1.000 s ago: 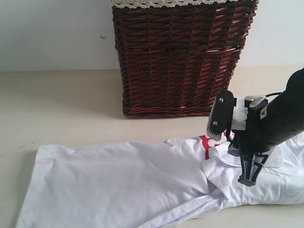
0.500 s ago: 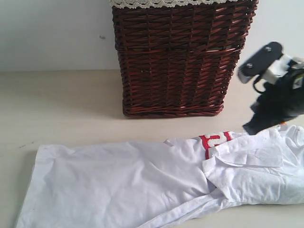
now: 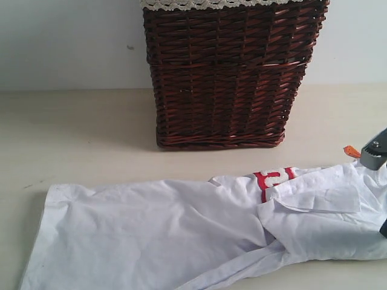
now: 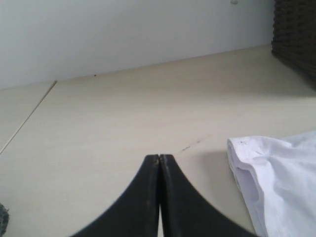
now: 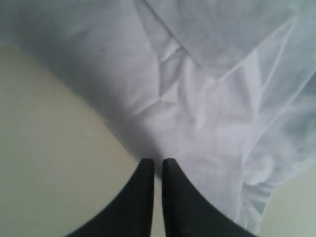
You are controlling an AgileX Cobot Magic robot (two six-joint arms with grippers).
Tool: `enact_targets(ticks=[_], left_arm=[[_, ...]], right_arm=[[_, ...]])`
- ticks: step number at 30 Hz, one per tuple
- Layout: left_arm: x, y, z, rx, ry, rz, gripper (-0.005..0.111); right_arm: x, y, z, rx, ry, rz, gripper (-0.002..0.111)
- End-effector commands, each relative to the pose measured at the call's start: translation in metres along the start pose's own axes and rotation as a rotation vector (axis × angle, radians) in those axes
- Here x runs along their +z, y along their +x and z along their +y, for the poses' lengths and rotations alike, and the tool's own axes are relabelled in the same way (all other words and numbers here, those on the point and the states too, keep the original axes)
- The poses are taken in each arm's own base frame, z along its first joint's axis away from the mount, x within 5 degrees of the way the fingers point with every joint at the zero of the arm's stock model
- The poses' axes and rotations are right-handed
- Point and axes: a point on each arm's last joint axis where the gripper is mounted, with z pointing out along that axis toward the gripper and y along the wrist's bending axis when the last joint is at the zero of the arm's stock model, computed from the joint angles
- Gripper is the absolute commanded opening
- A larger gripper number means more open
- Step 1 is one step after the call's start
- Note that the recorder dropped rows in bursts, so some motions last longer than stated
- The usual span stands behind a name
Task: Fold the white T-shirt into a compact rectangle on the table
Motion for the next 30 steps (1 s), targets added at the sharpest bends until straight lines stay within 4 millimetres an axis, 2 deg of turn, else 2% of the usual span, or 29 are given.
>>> enact_targets(ticks=[1, 5, 7, 15, 21, 30], left_arm=[[0.000, 0.000, 0.000, -0.002, -0.002, -0.011, 0.001], [0.000, 0.000, 0.000, -0.002, -0.002, -0.011, 0.001], [0.000, 0.000, 0.000, -0.002, -0.002, -0.011, 0.001], [0.000, 0.000, 0.000, -0.002, -0.002, -0.011, 0.001], [0.000, 0.000, 0.000, -0.002, -0.002, -0.011, 0.001], [0.000, 0.000, 0.000, -0.002, -0.002, -0.011, 0.001]], right_arm=[[0.000, -0.002, -0.012, 0.192, 0.052, -0.092, 0.038], [0.000, -0.009, -0.023, 0.488, 0.124, -0.191, 0.070], [0.003, -0.010, -0.027, 0.561, 0.142, -0.216, 0.076], [0.026, -0.007, -0.036, 0.522, 0.145, -0.125, 0.075], [0.025, -0.006, -0.044, 0.455, 0.243, -0.128, 0.075], [0.028, -0.007, -0.047, 0.462, 0.257, -0.143, 0.076]])
